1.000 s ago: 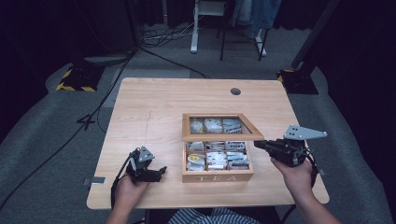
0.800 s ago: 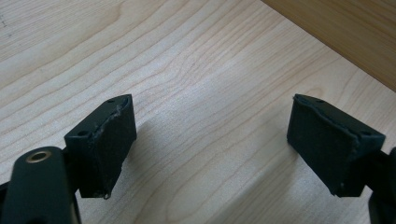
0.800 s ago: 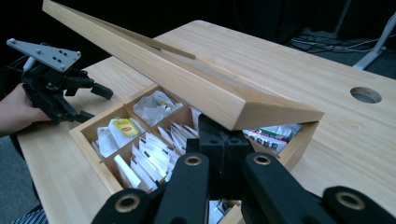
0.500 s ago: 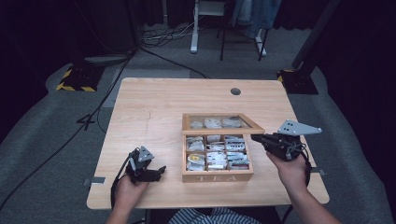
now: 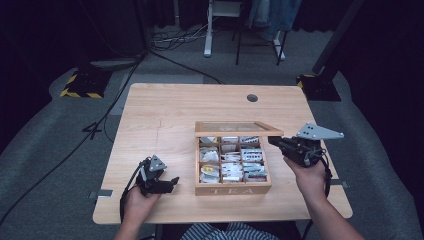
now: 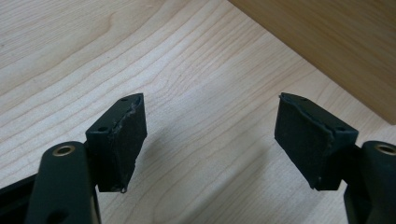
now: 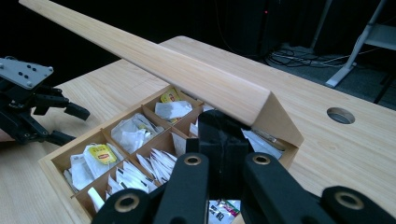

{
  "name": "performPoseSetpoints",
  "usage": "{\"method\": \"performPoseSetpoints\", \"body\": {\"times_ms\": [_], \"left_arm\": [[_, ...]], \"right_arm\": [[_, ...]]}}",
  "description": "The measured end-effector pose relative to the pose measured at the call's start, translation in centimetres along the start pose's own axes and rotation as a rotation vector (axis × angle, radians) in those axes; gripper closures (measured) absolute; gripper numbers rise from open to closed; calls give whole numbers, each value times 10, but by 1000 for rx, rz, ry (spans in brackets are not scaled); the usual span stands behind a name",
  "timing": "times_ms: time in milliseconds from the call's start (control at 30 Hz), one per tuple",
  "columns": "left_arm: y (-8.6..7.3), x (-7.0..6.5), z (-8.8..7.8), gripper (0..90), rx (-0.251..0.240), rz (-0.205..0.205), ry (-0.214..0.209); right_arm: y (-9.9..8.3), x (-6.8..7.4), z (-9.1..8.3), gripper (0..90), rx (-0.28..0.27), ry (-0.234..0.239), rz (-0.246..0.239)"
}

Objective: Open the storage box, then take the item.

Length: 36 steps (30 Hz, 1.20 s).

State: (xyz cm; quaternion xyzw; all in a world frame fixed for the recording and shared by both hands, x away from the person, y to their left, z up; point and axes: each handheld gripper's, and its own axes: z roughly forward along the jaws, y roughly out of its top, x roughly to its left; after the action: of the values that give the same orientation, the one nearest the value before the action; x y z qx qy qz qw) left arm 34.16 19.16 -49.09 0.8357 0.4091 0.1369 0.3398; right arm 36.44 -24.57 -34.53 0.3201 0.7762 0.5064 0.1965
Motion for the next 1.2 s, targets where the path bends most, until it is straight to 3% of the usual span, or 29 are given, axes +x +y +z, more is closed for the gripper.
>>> {"method": "performPoseSetpoints", "body": {"times_ms": [100, 367, 633, 1200], "left_arm": [[2, 0, -1, 260, 6, -12, -9], [10, 1, -13, 260, -2, 3, -33], [20, -6, -31, 258, -62, -11, -82], [46, -24, -60, 286, -149, 37, -171]], "right_arm": [[0, -1, 1, 900, 1, 6, 9], [1, -3, 2, 900, -3, 8, 16], [1, -5, 3, 900, -18, 15, 26], [2, -7, 3, 900, -29, 25, 36]]}}
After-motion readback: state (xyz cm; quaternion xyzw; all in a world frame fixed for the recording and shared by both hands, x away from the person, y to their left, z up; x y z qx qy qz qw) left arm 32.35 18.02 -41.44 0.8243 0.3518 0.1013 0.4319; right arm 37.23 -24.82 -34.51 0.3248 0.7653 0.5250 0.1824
